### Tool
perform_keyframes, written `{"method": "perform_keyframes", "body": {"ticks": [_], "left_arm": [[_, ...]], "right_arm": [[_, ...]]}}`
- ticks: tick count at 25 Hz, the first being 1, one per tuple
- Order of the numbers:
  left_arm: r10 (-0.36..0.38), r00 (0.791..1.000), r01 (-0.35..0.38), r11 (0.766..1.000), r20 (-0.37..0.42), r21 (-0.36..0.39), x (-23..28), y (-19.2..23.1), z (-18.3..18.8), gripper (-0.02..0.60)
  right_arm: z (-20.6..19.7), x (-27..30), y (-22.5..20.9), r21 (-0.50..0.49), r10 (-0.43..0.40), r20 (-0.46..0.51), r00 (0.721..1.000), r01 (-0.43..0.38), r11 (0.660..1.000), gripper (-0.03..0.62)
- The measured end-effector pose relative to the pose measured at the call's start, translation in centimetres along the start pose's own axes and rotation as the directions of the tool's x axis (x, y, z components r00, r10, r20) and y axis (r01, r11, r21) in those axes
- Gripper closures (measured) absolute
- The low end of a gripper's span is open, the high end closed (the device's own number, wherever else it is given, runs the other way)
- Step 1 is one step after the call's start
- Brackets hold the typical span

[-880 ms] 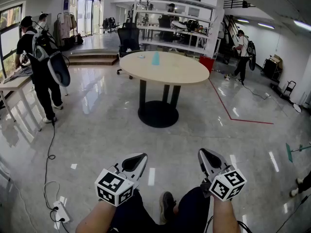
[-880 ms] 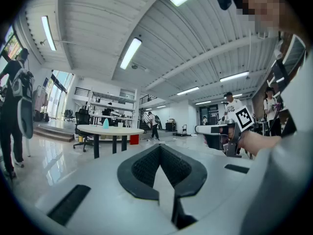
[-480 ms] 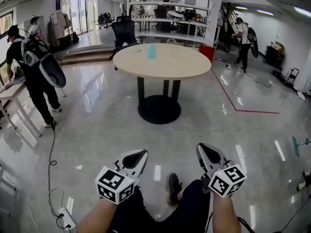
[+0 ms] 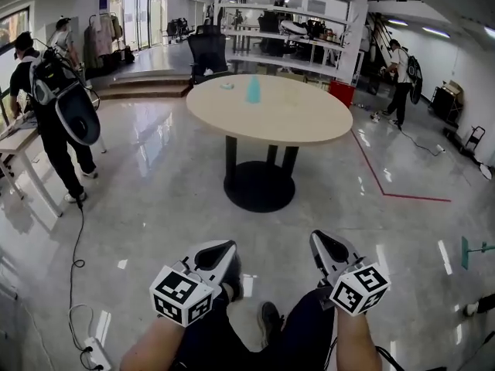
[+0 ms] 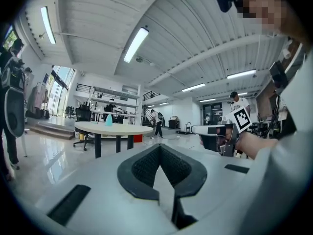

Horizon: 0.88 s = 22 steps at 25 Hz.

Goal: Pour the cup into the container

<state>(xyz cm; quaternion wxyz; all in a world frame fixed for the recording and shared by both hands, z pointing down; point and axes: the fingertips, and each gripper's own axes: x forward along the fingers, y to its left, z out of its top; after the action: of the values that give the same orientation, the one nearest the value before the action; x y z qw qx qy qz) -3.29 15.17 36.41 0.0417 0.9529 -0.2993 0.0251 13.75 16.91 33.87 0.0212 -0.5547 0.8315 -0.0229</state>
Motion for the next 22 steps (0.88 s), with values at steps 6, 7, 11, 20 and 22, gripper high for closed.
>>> {"method": "perform_keyframes", "body": {"ticks": [6, 7, 11, 20, 22], "left_arm": [[0.038, 0.999, -0.037, 0.999, 0.024, -0.031, 2.0, 3.4, 1.2, 0.583], [0.039, 0.999, -0.038, 0.999, 0.03, -0.033, 2.7, 3.9, 1.4, 0.583], [0.03, 0.998, -0.029, 0.999, 0.047, -0.018, 6.9, 6.2, 2.9, 0.583], [0.019, 0.998, -0.019, 1.0, 0.052, -0.013, 13.2, 13.1, 3.8, 0.583], [0.02, 0.998, -0.019, 1.0, 0.052, -0.004, 15.6, 15.0, 4.6, 0.583]], "right_arm": [[1.3, 3.3, -1.7, -0.022, 0.023, -0.004, 1.0, -0.023, 1.0, 0.588], [1.5, 3.8, -2.4, -0.025, 0.02, -0.005, 1.0, -0.02, 0.999, 0.588], [2.6, 7.1, -6.5, -0.026, 0.001, 0.003, 1.0, -0.001, 1.0, 0.588], [2.2, 14.9, -11.5, -0.031, -0.007, -0.004, 1.0, 0.007, 0.999, 0.588], [2.2, 16.9, -13.0, -0.029, -0.005, -0.003, 1.0, 0.005, 1.0, 0.588]]}}
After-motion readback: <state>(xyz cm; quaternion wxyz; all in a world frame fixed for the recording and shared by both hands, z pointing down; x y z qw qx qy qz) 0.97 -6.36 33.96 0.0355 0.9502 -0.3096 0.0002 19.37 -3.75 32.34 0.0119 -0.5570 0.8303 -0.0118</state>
